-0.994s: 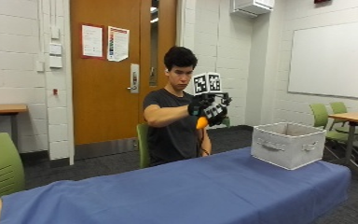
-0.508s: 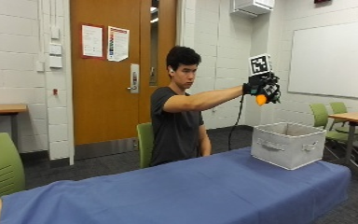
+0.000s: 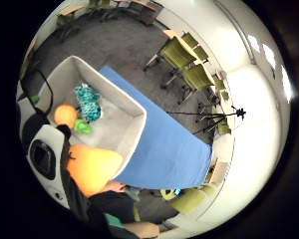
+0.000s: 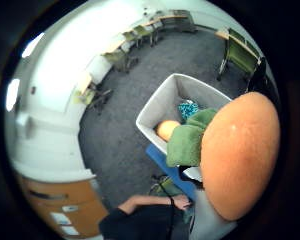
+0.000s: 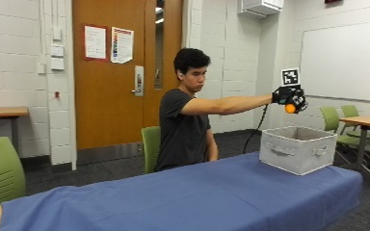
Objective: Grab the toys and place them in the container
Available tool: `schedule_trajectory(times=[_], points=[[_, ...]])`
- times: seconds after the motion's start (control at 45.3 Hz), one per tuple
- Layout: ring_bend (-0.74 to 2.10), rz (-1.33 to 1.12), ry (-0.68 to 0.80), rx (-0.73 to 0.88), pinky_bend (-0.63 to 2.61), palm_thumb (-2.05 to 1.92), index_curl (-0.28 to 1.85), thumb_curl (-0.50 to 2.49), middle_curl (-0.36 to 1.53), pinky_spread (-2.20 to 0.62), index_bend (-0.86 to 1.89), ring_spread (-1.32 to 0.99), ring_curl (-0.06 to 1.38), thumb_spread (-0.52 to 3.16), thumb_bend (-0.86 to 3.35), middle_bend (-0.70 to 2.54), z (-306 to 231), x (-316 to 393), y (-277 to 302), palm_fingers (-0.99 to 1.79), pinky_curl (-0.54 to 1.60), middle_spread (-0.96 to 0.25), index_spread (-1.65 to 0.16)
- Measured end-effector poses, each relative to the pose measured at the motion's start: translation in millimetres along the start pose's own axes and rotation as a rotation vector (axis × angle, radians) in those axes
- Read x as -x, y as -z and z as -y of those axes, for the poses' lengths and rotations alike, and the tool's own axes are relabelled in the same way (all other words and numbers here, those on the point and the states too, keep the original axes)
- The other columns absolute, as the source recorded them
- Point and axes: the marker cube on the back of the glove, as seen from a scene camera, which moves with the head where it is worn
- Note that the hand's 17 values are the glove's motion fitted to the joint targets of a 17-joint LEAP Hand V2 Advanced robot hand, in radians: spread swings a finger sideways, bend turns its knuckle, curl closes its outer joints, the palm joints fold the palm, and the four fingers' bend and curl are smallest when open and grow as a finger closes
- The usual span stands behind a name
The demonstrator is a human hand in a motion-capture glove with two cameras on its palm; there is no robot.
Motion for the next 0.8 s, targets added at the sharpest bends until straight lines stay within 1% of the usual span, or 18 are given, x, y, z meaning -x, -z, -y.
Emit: schedule_trajectory(times=[0.11, 0.133, 0.155, 0.177, 0.199, 0.221, 0.243, 0.265, 0.309, 0.353, 0.442, 0.508, 0.552, 0.574, 0.618, 0.663, 0.729, 0.795], points=[[1.35, 0.002, -0.215, 0.138, 0.82, 0.56, 1.64, 1.0, 0.76, -0.48, 0.16, -0.37, 0.51, 0.69, 0.15, 1.03, 5.3, -3.8, -19.9, 1.1, 0.4, -0.35, -0.42], [1.33, 0.004, -0.264, 0.163, 0.87, 0.41, 1.6, 0.94, 0.74, -0.47, 0.05, -0.36, 0.5, 0.75, 0.04, 0.99, 6.2, -3.9, -23.2, 1.01, 0.42, -0.35, -0.42], [1.31, -0.01, -0.316, 0.182, 0.87, 0.29, 1.58, 0.88, 0.74, -0.46, 0.0, -0.36, 0.49, 0.87, -0.01, 1.0, 6.7, -5.0, -26.4, 0.97, 0.41, -0.34, -0.42], [1.24, -0.046, -0.358, 0.195, 0.91, 0.09, 1.54, 0.81, 0.69, -0.41, -0.08, -0.36, 0.47, 0.87, -0.15, 0.83, 6.2, -8.0, -29.3, 0.46, 0.43, -0.31, -0.42], [1.25, -0.095, -0.382, 0.202, 0.96, 0.04, 1.51, 0.78, 0.7, -0.39, -0.08, -0.34, 0.52, 0.89, -0.15, 0.8, 4.6, -12.6, -31.7, 0.31, 0.49, -0.29, -0.42], [1.15, -0.14, -0.383, 0.203, 1.02, -0.07, 1.47, 0.74, 0.68, -0.36, -0.1, -0.29, 0.5, 0.89, -0.18, 0.71, 2.2, -17.4, -33.1, 0.0, 0.52, -0.24, -0.41], [1.13, -0.168, -0.365, 0.199, 1.07, -0.11, 1.43, 0.72, 0.68, -0.34, -0.1, -0.27, 0.51, 0.89, -0.18, 0.69, -0.5, -21.5, -33.3, -0.09, 0.54, -0.21, -0.41], [1.07, -0.178, -0.335, 0.191, 1.11, -0.14, 1.38, 0.69, 0.66, -0.31, -0.1, -0.24, 0.48, 0.9, -0.17, 0.66, -3.1, -24.5, -32.5, -0.16, 0.53, -0.18, -0.4], [1.0, -0.173, -0.279, 0.172, 1.14, -0.17, 1.3, 0.64, 0.62, -0.28, -0.09, -0.21, 0.42, 0.91, -0.16, 0.64, -8.1, -30.0, -29.6, -0.17, 0.49, -0.14, -0.39], [0.96, -0.158, -0.256, 0.156, 1.16, -0.18, 1.23, 0.6, 0.6, -0.24, -0.08, -0.19, 0.37, 0.92, -0.15, 0.62, -13.3, -35.2, -26.0, -0.17, 0.47, -0.1, -0.38], [0.93, -0.073, -0.269, 0.132, 1.14, -0.18, 1.1, 0.52, 0.57, -0.2, 0.0, -0.17, 0.33, 0.94, -0.14, 0.58, -26.0, -38.5, -17.5, -0.15, 0.44, -0.06, -0.36], [0.92, -0.133, -0.204, 0.122, 1.14, -0.18, 1.02, 0.47, 0.56, -0.18, 0.01, -0.16, 0.32, 0.95, -0.13, 0.56, -40.1, -43.0, -16.5, -0.13, 0.44, -0.03, -0.34], [0.89, -0.224, -0.17, 0.12, 1.1, -0.17, 0.98, 0.44, 0.54, -0.17, 0.08, -0.16, 0.31, 0.96, -0.13, 0.54, -53.0, -39.6, -18.3, -0.13, 0.42, -0.03, -0.34], [0.9, -0.245, -0.161, 0.119, 1.11, -0.17, 0.95, 0.43, 0.54, -0.16, 0.05, -0.16, 0.31, 0.96, -0.13, 0.54, -59.2, -33.3, -18.9, -0.12, 0.43, -0.02, -0.33], [0.88, -0.237, -0.149, 0.119, 1.07, -0.17, 0.93, 0.4, 0.53, -0.16, 0.1, -0.17, 0.3, 0.97, -0.12, 0.52, -70.9, -19.9, -18.6, -0.1, 0.41, -0.03, -0.33], [0.87, -0.251, -0.171, 0.114, 1.05, -0.17, 0.89, 0.37, 0.53, -0.16, 0.11, -0.18, 0.3, 0.98, -0.12, 0.51, -81.5, -22.2, -17.3, -0.08, 0.4, -0.04, -0.32], [0.84, -0.295, -0.228, 0.096, 1.02, -0.16, 0.85, 0.34, 0.52, -0.17, 0.13, -0.2, 0.29, 0.99, -0.12, 0.5, -97.0, -44.1, -14.0, -0.08, 0.39, -0.05, -0.31], [0.81, -0.235, -0.14, 0.074, 1.0, -0.16, 0.82, 0.31, 0.51, -0.17, 0.14, -0.22, 0.28, 0.99, -0.12, 0.49, -120.8, -58.3, -7.8, -0.07, 0.38, -0.05, -0.29]])
